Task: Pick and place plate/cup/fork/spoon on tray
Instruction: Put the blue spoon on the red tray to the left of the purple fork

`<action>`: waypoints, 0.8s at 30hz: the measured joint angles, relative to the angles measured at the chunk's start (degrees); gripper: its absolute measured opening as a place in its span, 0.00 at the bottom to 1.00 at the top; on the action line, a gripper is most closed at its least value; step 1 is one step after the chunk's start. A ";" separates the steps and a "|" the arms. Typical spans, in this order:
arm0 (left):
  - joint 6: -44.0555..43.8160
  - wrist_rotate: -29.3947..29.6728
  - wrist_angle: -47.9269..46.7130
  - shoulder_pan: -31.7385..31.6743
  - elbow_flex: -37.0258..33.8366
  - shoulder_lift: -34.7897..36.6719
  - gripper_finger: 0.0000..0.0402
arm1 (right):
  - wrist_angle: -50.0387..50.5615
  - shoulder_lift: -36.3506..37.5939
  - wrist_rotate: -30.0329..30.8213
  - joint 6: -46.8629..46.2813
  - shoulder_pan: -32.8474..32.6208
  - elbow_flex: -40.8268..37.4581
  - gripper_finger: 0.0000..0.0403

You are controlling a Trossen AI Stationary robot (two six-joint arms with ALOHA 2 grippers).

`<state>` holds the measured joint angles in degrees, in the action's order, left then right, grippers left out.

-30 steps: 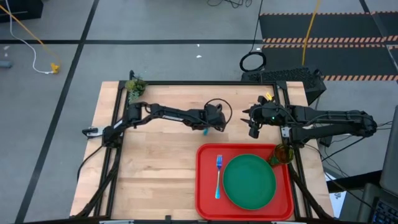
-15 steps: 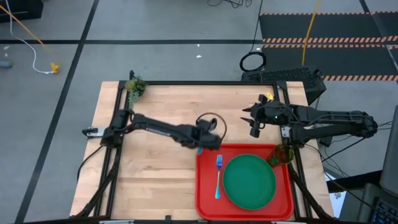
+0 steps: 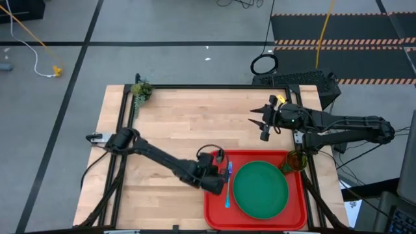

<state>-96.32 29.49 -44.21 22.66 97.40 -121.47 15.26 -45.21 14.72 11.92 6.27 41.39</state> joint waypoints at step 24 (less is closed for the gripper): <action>-14.89 -0.56 3.99 3.88 3.22 -10.15 0.05 | -16.33 0.00 0.00 6.98 0.01 -0.02 0.40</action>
<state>-111.21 28.93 -40.22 26.55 100.62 -131.62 -1.06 -45.21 14.72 18.90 6.28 41.36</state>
